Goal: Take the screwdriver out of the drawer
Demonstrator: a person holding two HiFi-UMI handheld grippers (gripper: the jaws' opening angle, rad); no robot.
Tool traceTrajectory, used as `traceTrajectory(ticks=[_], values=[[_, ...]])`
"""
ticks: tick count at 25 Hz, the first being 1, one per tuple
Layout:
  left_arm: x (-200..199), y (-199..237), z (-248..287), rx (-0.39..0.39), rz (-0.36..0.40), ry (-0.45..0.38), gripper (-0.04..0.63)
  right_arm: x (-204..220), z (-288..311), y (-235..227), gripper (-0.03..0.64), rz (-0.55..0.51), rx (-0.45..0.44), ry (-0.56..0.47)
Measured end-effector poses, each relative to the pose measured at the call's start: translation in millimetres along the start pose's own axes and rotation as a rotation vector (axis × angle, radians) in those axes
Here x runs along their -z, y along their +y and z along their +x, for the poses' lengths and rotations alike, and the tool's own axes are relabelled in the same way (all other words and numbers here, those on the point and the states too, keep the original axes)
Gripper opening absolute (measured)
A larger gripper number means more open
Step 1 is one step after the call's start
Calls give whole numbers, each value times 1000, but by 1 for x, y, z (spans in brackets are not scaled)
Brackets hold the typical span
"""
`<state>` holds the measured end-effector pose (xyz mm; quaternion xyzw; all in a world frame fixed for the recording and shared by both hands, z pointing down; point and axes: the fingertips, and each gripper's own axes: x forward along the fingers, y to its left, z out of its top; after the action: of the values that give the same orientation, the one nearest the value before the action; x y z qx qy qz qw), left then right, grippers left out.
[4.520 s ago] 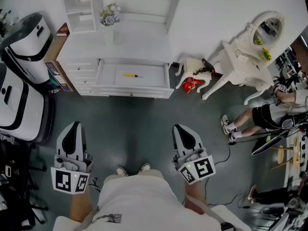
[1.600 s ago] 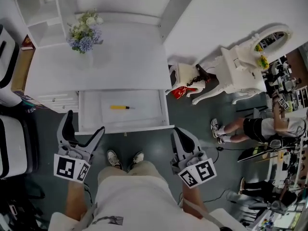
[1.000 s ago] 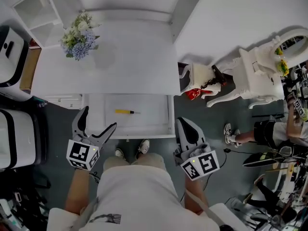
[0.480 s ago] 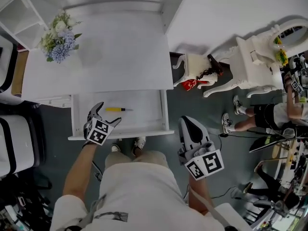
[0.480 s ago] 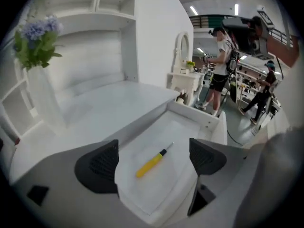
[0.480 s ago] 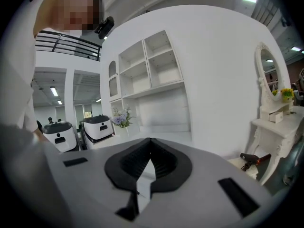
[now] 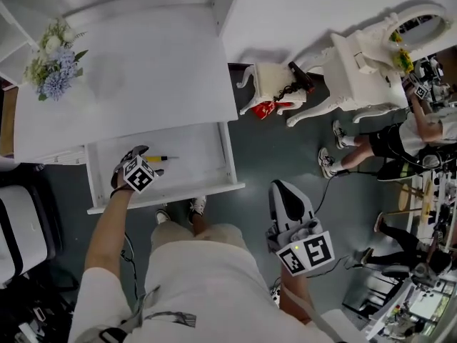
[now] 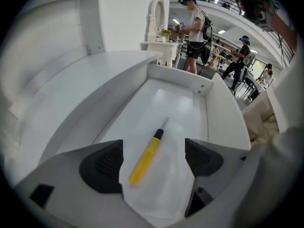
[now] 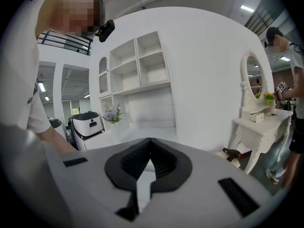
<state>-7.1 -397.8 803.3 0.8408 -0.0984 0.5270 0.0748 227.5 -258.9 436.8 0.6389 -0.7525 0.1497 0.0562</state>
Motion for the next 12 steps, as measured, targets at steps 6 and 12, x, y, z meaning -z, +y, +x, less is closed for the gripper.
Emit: traceTrajectory(ticks=[6,12], values=[[9,9,25,23,49,76,347,8,-24,-3,9,3,57,17],[11,3,39,39,102,134,261,11,-39,-5,9,8,91,14]])
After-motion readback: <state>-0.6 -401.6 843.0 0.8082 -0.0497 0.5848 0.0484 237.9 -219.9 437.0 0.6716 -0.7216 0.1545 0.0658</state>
